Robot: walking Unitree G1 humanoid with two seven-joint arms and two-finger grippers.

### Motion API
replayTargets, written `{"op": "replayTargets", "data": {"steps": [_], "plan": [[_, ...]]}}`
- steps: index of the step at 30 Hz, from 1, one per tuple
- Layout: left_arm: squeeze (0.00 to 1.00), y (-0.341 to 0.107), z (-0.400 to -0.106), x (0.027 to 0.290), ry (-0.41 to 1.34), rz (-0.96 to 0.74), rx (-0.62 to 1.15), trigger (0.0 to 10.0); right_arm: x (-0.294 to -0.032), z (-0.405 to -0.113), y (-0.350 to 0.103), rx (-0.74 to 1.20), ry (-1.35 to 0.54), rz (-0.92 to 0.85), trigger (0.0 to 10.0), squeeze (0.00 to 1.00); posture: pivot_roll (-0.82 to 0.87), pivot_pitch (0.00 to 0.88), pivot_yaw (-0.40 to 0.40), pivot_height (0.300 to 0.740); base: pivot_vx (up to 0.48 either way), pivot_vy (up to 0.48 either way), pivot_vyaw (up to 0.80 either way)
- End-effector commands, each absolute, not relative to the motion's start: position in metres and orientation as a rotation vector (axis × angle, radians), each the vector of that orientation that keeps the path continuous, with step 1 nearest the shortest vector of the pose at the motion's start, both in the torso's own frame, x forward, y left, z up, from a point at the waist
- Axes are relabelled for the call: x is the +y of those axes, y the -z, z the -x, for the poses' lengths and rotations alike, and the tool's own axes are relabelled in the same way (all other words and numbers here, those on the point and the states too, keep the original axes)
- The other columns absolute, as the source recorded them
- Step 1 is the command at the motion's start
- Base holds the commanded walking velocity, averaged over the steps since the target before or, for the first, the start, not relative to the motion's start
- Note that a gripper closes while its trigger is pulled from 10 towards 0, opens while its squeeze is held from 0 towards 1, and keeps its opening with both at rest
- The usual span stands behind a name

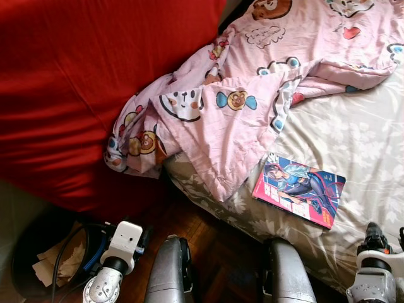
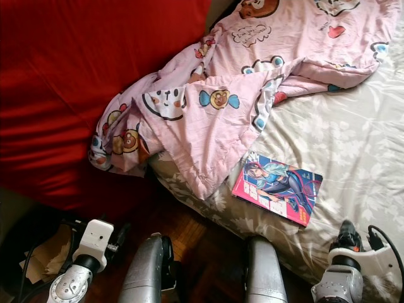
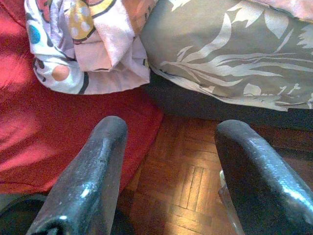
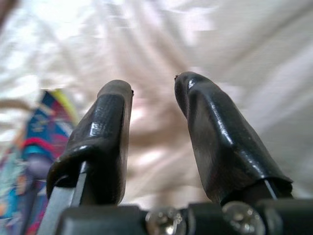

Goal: Clean up the room

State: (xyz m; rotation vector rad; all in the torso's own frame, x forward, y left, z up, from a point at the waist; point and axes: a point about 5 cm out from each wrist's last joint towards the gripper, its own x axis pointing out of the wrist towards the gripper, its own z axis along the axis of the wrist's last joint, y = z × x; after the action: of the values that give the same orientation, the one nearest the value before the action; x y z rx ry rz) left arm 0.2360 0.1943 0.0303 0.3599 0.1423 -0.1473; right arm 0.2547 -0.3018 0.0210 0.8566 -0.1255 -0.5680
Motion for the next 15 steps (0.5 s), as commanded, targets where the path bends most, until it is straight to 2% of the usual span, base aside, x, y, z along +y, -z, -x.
{"op": "replayTargets", "data": {"steps": [1, 4, 15], "plan": [[0.00, -0.021, -0.226, 0.200, 0.144, -0.386, 0.189, 10.0, -0.296, -0.253, -0.018, -0.123, 0.560, -0.867, 10.0, 0.00, 0.01, 0.288, 0.156, 0.605, 0.000, 0.000, 0.00], [0.00, -0.020, -0.227, 0.200, 0.147, -0.387, 0.189, 10.0, -0.276, -0.267, -0.018, -0.093, 0.450, -0.910, 10.0, 0.00, 0.01, 0.284, 0.156, 0.605, 0.000, 0.000, 0.00], [0.00, -0.020, -0.224, 0.201, 0.149, -0.394, 0.191, 10.0, -0.246, -0.271, -0.001, 0.077, 0.399, -0.938, 10.0, 0.00, 0.02, 0.281, 0.158, 0.605, 0.000, 0.000, 0.00]]}}
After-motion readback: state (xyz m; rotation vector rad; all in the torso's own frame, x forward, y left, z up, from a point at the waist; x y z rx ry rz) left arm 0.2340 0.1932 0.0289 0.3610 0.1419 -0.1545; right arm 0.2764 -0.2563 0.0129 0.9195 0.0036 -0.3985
